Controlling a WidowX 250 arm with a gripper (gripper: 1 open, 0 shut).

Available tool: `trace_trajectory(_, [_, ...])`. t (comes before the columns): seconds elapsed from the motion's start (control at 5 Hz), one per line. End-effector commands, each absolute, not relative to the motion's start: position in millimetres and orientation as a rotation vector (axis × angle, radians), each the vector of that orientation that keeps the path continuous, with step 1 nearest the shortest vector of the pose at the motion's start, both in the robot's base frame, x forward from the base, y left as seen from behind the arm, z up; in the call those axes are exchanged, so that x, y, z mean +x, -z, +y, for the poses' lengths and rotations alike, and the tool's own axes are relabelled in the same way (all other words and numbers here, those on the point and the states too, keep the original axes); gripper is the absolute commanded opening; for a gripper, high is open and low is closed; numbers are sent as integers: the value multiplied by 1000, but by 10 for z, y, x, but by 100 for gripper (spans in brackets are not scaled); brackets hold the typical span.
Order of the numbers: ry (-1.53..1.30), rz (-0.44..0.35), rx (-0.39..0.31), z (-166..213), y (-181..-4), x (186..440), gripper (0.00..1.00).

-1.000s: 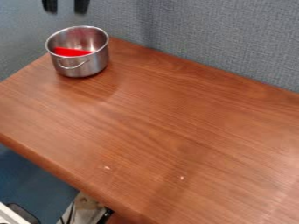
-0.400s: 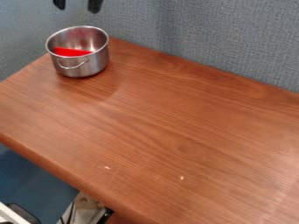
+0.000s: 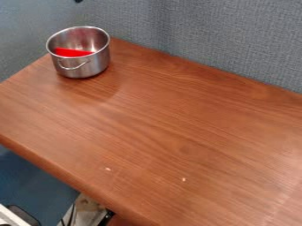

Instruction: Put the red object in the metal pot

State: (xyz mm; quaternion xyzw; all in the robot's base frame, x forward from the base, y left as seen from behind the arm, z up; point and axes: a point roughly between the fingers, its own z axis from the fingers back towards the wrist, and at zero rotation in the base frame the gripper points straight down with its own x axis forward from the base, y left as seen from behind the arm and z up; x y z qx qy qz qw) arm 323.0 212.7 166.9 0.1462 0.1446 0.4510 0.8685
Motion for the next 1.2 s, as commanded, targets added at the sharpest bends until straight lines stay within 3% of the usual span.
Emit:
trace_trajectory(0.0, [-913,261,353,2413,-1934,3136,100])
trace_trajectory(0.4, [-770,266,343,2132,-1959,2937,100])
trace_trajectory(0.6, [-704,271,322,2232,-2023,2946,0])
trace_trajectory(0.8, [-635,263,304,2280,-1949,3015,100])
trace_trajectory(1.0, [-660,259,302,2216,-1884,3023,100])
